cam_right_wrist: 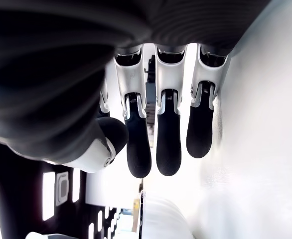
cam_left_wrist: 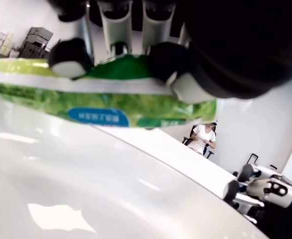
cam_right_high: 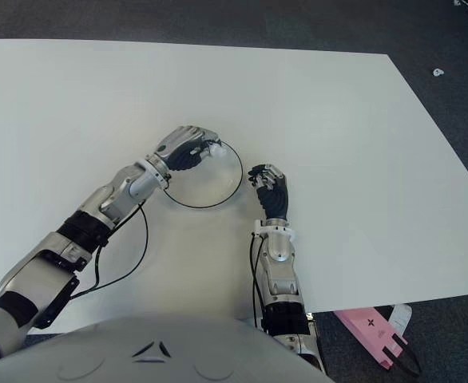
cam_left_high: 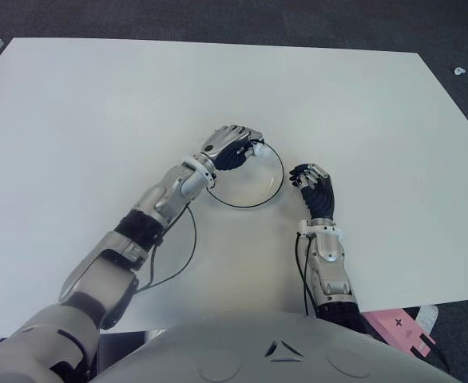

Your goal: Put the toothpaste on the table into the plate.

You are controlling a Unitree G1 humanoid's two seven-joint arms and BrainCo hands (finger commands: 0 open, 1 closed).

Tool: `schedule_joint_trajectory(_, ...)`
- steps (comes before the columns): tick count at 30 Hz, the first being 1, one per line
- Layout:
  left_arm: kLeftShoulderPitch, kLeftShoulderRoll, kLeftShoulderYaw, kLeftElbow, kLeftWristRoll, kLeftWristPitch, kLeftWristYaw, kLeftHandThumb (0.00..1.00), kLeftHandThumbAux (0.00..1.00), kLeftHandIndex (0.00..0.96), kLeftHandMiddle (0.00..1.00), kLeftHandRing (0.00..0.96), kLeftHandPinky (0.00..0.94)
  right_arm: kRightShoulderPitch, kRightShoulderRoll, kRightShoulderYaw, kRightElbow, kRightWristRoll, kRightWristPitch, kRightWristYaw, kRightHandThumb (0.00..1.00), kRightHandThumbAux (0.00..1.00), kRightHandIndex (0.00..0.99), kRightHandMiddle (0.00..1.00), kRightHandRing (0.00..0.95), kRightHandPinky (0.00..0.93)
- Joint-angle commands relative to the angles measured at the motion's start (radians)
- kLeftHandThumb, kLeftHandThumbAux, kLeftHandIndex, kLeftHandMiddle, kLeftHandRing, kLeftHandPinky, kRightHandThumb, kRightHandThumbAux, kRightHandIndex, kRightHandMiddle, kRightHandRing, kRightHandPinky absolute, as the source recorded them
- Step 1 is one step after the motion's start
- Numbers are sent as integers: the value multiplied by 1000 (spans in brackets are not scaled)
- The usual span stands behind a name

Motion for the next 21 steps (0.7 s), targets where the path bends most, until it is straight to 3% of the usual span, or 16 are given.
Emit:
schedule_joint_trajectory(1,66,1,-39,81,16,-15,2,853,668,399,542,876,864,50,3,3,33,-1,57,0,705,730,429,498,486,482)
schedule_joint_trajectory(10,71,6,-75,156,49,-16,10,853,669,398,540,884,879,61,1,3,18,9,55,13,705,731,429,497,494,487)
schedule_joint_trajectory(21,116,39,-115,123,117,14,36,851,668,404,550,909,904,73,-7,2,5,18,43,37,705,731,429,498,500,500)
